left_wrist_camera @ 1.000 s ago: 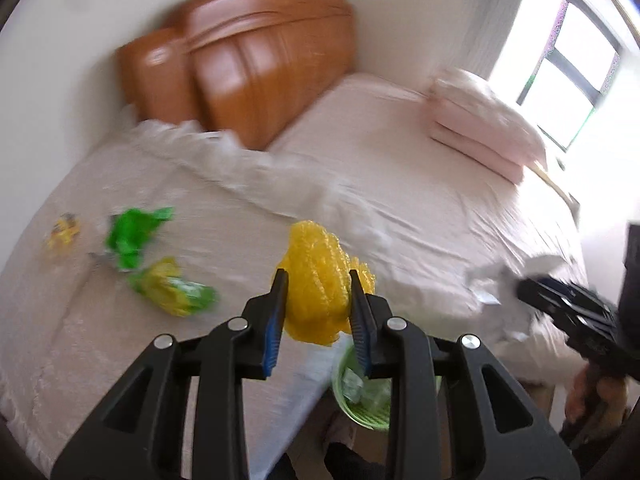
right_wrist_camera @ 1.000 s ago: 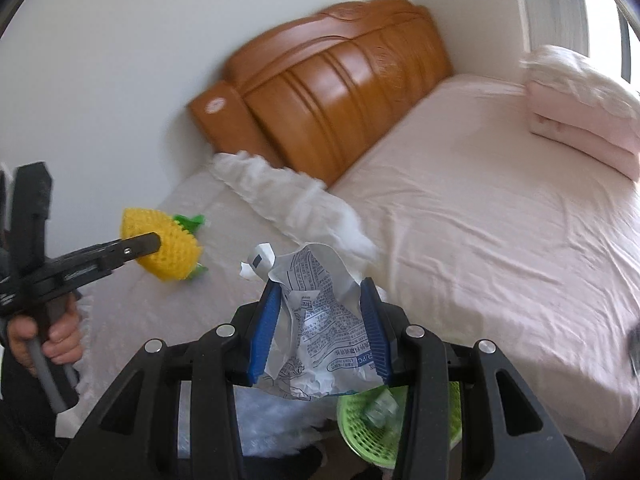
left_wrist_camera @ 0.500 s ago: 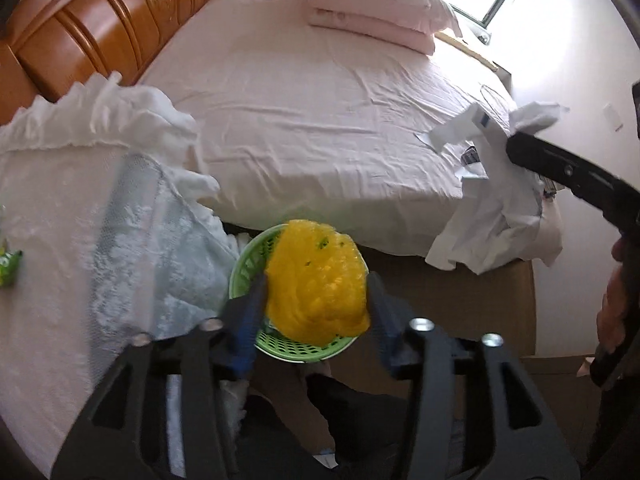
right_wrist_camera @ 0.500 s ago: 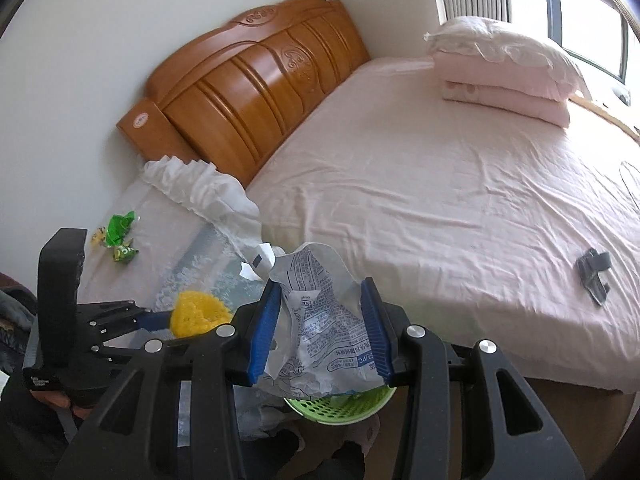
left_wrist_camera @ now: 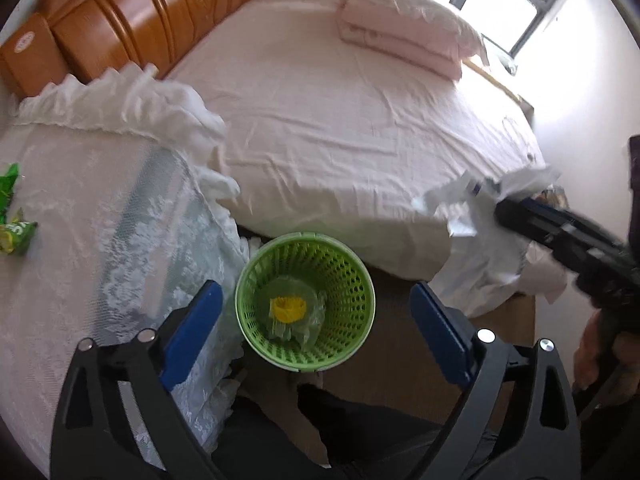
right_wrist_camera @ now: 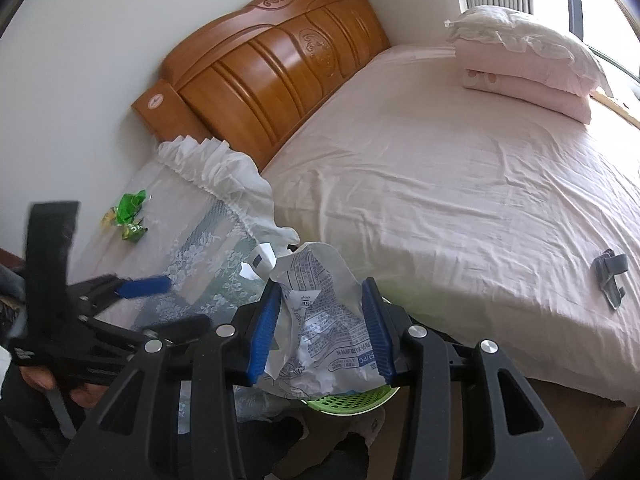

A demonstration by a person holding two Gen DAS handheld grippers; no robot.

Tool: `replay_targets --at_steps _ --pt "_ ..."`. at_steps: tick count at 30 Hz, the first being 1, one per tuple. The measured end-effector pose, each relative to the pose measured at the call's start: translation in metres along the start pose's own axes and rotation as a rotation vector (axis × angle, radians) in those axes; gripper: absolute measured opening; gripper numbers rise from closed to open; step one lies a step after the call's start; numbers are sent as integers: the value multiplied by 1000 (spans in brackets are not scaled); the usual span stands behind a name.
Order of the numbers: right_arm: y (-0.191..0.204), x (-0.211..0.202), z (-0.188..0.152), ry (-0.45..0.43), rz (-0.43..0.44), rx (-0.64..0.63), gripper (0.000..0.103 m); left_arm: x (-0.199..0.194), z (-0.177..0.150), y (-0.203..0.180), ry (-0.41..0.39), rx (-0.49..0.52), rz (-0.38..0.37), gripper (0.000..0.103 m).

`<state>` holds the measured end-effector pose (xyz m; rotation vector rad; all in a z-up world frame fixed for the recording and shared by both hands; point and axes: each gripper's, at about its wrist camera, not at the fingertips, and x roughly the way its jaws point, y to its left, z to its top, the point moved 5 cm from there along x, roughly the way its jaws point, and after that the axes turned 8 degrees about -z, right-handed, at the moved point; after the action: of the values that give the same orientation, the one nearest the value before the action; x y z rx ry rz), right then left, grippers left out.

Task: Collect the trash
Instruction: 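Carry both items over the green wastebasket and open both grippers to drop them, then reach the right gripper to the yellow-green snack packet and close on it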

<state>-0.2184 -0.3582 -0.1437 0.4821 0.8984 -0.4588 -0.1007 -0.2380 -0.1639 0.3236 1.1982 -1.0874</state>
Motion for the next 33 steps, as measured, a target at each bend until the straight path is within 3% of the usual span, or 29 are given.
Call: replay_targets --at_steps 9,12,14,17,33 --pt "16 19 -9 41 16 -53 48 -47 3 17 -115 -22 68 95" --pt "31 32 -17 77 29 -84 63 -54 -1 27 -126 -44 87 95" --pt "38 39 -20 89 19 -98 86 -58 -4 34 -130 -58 99 95" --pt "47 45 -21 97 4 -113 100 -65 -8 44 -137 -82 115 95" --pt "67 49 -11 108 -4 -148 100 -83 -20 79 -178 -176 144 95"
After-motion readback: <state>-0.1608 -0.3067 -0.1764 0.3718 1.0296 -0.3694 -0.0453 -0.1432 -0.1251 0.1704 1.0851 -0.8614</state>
